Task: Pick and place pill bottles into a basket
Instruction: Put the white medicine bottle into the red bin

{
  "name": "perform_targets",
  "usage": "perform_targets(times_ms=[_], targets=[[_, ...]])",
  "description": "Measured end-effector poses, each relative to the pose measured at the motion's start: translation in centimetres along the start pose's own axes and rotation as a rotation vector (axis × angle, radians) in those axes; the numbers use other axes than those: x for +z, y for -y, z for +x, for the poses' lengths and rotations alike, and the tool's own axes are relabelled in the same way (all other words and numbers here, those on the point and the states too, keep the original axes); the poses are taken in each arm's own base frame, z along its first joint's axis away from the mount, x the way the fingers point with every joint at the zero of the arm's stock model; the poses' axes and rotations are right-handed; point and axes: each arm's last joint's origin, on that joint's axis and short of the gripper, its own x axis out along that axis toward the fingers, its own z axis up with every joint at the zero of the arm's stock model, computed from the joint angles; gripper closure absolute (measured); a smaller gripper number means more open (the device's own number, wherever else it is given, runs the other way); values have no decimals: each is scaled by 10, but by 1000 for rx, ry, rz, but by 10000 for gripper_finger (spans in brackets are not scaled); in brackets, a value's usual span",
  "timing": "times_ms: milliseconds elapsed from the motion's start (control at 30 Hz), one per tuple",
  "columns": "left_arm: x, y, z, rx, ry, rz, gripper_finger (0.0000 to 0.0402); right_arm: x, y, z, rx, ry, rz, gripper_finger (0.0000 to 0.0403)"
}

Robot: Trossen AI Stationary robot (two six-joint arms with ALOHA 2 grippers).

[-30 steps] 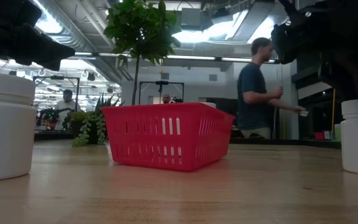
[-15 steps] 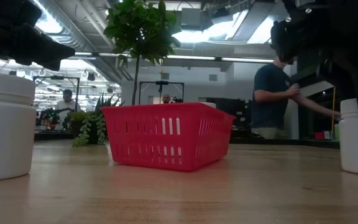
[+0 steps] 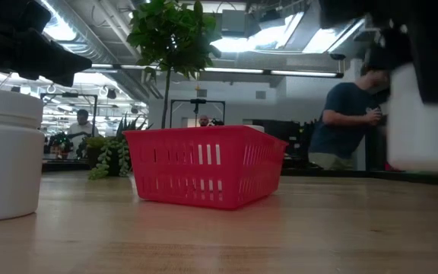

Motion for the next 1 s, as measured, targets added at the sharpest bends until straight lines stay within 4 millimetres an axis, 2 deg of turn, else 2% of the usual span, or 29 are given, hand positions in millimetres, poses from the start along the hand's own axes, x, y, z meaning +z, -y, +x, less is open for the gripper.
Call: perform_targets(times_ms=[200,367,833,1000], targets=[[0,0,0,0,0,0,394,12,-15,-25,63,85,-102,241],[0,0,0,0,0,0,397,26,-19,-39,86,144,-153,241],[0,0,0,0,-1,0,397,100,-33,-22,17,41,-385,241],[0,0,0,0,0,0,396,120,-34,-20,-6,3,-432,241]])
